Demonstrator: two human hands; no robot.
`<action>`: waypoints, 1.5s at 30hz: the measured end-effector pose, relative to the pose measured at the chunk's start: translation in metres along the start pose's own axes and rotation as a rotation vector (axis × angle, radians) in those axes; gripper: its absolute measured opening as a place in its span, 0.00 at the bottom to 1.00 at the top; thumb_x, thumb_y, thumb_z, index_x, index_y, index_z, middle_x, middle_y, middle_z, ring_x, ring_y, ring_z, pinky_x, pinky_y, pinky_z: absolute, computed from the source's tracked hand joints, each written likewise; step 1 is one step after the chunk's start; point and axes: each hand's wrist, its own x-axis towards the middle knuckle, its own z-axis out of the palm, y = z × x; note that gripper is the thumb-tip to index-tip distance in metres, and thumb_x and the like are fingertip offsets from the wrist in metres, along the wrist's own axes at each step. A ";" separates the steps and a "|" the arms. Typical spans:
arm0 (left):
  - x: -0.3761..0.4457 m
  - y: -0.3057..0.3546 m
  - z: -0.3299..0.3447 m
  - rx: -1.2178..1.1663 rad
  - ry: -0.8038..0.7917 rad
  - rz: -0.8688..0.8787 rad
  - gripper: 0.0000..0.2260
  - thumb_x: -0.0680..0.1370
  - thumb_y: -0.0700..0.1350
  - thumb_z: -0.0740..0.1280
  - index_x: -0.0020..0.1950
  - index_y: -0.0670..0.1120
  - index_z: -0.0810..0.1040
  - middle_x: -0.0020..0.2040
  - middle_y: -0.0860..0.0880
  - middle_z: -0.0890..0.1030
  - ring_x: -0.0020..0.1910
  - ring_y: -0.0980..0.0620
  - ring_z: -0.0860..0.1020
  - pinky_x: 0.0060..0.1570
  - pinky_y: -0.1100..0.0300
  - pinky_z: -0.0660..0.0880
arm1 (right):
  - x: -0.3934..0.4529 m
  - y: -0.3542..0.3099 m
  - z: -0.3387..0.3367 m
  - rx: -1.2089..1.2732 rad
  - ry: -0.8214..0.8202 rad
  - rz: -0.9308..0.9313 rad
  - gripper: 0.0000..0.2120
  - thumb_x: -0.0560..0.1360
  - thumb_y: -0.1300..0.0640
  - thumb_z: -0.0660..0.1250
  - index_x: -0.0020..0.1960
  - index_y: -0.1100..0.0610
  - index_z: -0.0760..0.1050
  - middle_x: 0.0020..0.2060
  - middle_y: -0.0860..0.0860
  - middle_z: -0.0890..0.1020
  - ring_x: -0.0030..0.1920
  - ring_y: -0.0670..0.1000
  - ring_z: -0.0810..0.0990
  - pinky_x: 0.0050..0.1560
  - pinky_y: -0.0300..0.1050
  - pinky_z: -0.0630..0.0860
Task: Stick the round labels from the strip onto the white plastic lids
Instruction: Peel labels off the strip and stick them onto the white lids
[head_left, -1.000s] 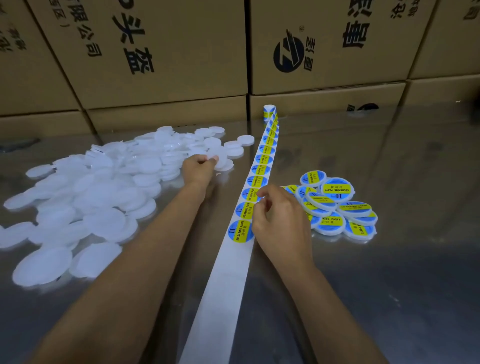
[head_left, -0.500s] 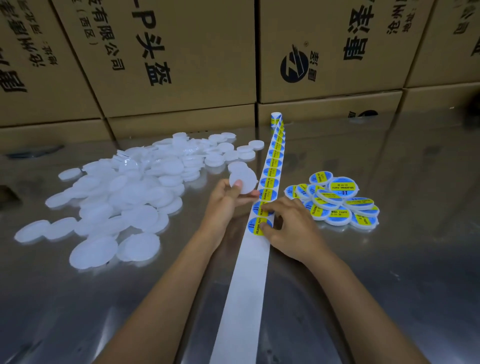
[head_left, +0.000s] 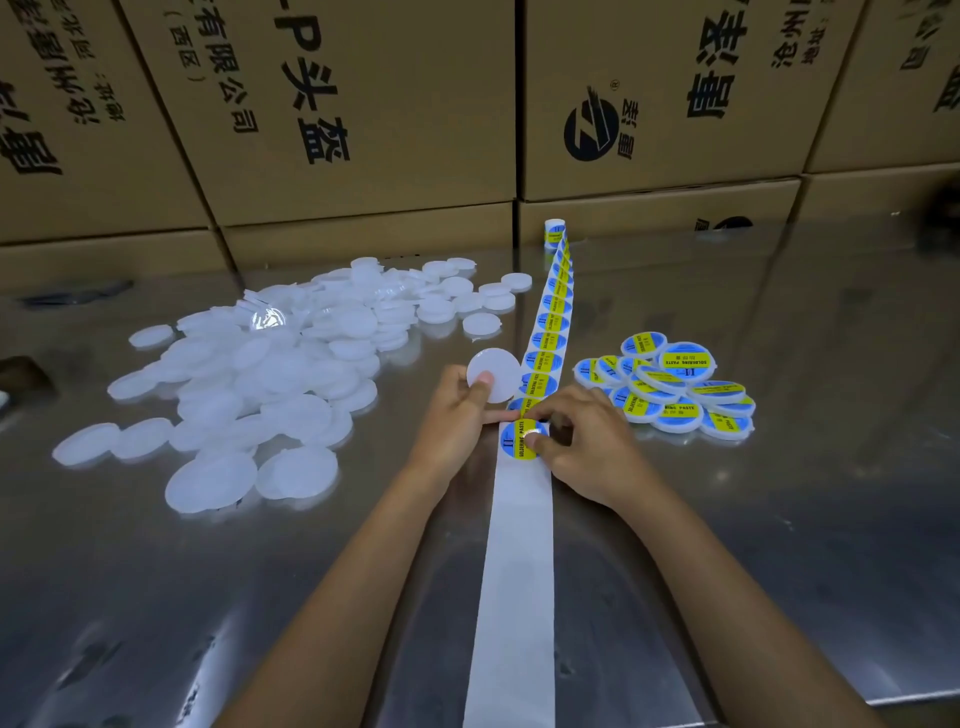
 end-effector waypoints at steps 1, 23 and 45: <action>0.000 0.000 0.000 0.002 0.002 -0.003 0.06 0.85 0.45 0.58 0.51 0.45 0.69 0.58 0.41 0.83 0.46 0.48 0.86 0.43 0.65 0.79 | 0.000 0.000 0.000 0.009 0.007 -0.005 0.08 0.74 0.53 0.72 0.53 0.47 0.81 0.44 0.41 0.74 0.51 0.46 0.69 0.56 0.50 0.69; -0.007 0.018 0.002 -0.417 -0.120 -0.072 0.16 0.82 0.34 0.61 0.68 0.46 0.77 0.59 0.42 0.84 0.56 0.43 0.84 0.49 0.53 0.83 | 0.000 -0.029 -0.010 0.887 0.314 0.145 0.14 0.71 0.70 0.73 0.45 0.54 0.73 0.44 0.51 0.83 0.42 0.46 0.82 0.44 0.38 0.80; -0.015 0.024 0.015 -0.528 -0.214 -0.210 0.17 0.83 0.38 0.55 0.70 0.42 0.76 0.59 0.41 0.84 0.57 0.45 0.83 0.56 0.54 0.81 | 0.000 -0.024 -0.004 0.584 0.411 0.017 0.19 0.70 0.63 0.76 0.44 0.43 0.71 0.40 0.33 0.80 0.36 0.40 0.78 0.35 0.28 0.71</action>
